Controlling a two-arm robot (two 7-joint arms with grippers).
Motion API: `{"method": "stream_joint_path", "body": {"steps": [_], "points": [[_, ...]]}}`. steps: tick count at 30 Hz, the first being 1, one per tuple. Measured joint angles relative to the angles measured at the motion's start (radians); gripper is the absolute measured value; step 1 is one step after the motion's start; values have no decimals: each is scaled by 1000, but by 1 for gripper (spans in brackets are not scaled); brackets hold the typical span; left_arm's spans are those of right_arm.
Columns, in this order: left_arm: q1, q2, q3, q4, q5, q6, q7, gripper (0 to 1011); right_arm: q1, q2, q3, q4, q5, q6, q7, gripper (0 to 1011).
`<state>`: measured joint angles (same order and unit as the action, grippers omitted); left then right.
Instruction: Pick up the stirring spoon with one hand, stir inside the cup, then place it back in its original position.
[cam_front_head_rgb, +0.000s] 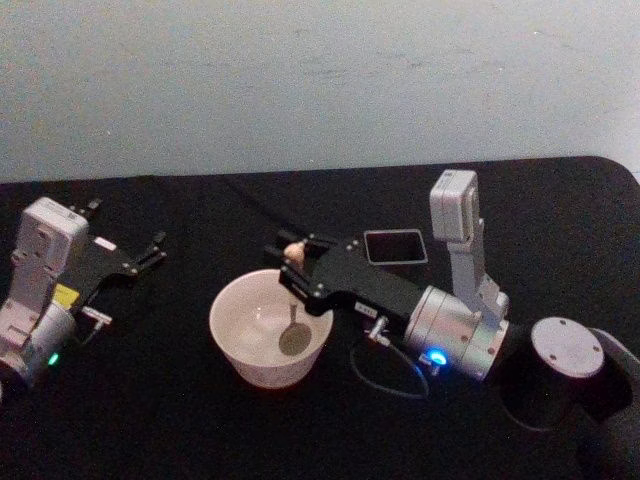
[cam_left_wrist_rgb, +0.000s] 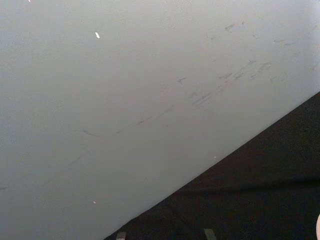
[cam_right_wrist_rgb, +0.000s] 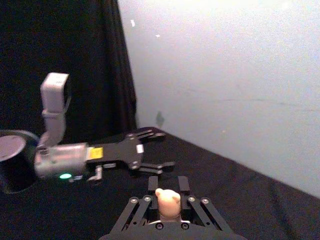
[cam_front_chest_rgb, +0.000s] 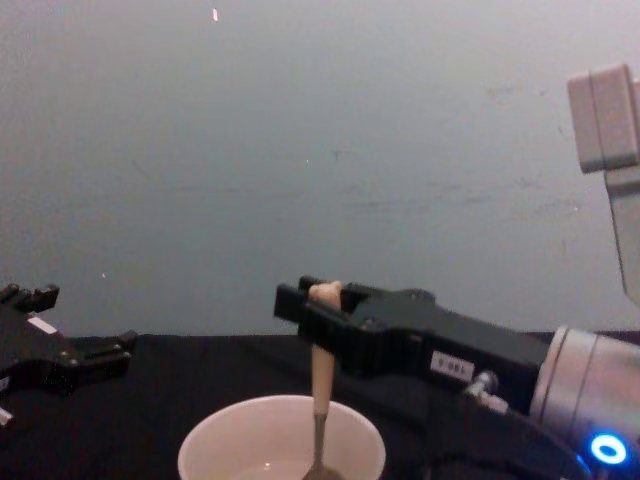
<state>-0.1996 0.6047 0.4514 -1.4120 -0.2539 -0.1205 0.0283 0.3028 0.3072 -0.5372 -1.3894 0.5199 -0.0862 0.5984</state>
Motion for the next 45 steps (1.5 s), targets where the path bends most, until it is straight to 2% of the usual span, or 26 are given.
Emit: {"method": "stream_joint_path", "body": {"steps": [8,18,25,45], "points": [[0,0,0,0,0,0,0,1001,-17,1,-32,-29,12,12,17,228],[0,0,0,0,0,0,0,1001,40,-62,-57,46,-7,-14,-1,228],[0,0,0,0,0,0,0,1002,78,-91,-48,107,-32,-33,-24,228],[0,0,0,0,0,0,0,1001,79,-84,-16,123,-62,-39,-37,228]]}}
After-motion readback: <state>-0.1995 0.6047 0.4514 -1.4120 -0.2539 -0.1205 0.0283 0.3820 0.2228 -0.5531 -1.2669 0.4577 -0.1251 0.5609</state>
